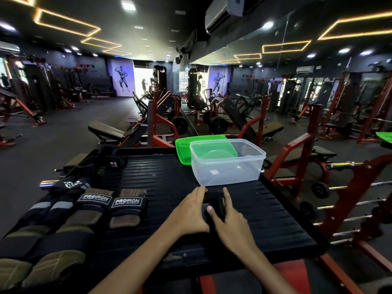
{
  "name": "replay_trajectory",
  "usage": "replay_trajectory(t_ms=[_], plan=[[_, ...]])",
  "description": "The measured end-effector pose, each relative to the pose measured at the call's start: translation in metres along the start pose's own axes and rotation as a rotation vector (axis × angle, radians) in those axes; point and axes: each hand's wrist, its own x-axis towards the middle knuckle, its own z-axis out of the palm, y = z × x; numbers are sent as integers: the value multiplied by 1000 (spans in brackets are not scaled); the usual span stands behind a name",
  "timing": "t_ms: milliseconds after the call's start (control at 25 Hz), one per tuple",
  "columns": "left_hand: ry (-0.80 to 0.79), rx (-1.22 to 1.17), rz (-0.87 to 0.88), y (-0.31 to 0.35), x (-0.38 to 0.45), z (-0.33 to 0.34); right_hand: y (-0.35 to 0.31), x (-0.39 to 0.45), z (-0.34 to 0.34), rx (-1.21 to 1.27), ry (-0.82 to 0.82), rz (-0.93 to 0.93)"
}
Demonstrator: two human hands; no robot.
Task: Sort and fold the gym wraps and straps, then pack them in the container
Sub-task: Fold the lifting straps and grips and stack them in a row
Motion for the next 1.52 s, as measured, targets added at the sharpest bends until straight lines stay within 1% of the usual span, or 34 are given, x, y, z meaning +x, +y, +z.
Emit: replay_trajectory(t_ms=[80, 160, 200, 240, 360, 440, 560, 600, 680, 760, 800, 880, 960, 1000, 1080, 1120, 1160, 1200, 1240, 1280, 1320, 1360, 1400, 1440, 1520], plan=[[-12, 23, 3, -2, 2, 0, -7, -3, 7, -36, -41, -6], [-50, -21, -14, -8, 5, 0, -11, -2, 14, -209, -44, -34], [-61, -73, -22, -11, 5, -2, -11, 0, 14, -251, -46, -83], [-65, -123, -26, -14, 5, -3, -9, 2, 13, -223, -68, -138], [-72, -205, -82, -20, 1, -9, 1, 13, 1, 6, -154, -303], [-65, -185, -100, -20, 0, -11, 3, 19, -9, 3, -160, -360], [-26, -2, -108, -12, 2, -15, -2, 22, -10, -120, -113, -336], [-33, -23, -127, -11, 3, -16, -4, 19, -6, -170, -91, -316], [-66, -209, -128, -13, 4, -13, -10, 12, 4, -265, -23, -307], [-67, -310, -132, -18, 4, -10, -13, 10, 10, -281, 47, -334], [-67, -319, -136, -21, 4, -10, -15, 12, 11, -255, 66, -339], [-63, -331, -163, -25, 1, -13, -17, 22, 6, -185, 51, -303], [-36, -347, -177, -32, -1, -14, -22, 24, 4, -206, 22, -274], [-19, -336, -146, -33, -3, -13, -26, 21, 6, -247, 26, -269], [-1, -225, -67, -31, -4, -12, -32, 17, 12, -291, 56, -274], [-4, -132, -39, -29, -4, -13, -32, 18, 13, -273, 64, -271], [-13, -46, -33, -27, -3, -13, -30, 22, 13, -185, 26, -260], [-24, 6, -54, -27, -3, -14, -28, 29, 9, 10, -49, -246], [-43, 15, -107, -30, -3, -15, -25, 35, 2, 287, -147, -210], [-66, -32, -180, -34, -4, -16, -20, 41, -5, 576, -218, -152], [-83, -122, -253, -37, -5, -18, -14, 44, -8, 755, -237, -92], [-81, -201, -304, -41, -7, -18, -8, 45, -8, 778, -215, -57], [-79, -244, -340, -44, -8, -18, -2, 46, -6, 680, -182, -39], [-79, -246, -364, -46, -9, -17, 3, 45, -1, 575, -192, -25], [-81, -225, -402, -44, -9, -16, 3, 37, 11, 404, -302, -38]])
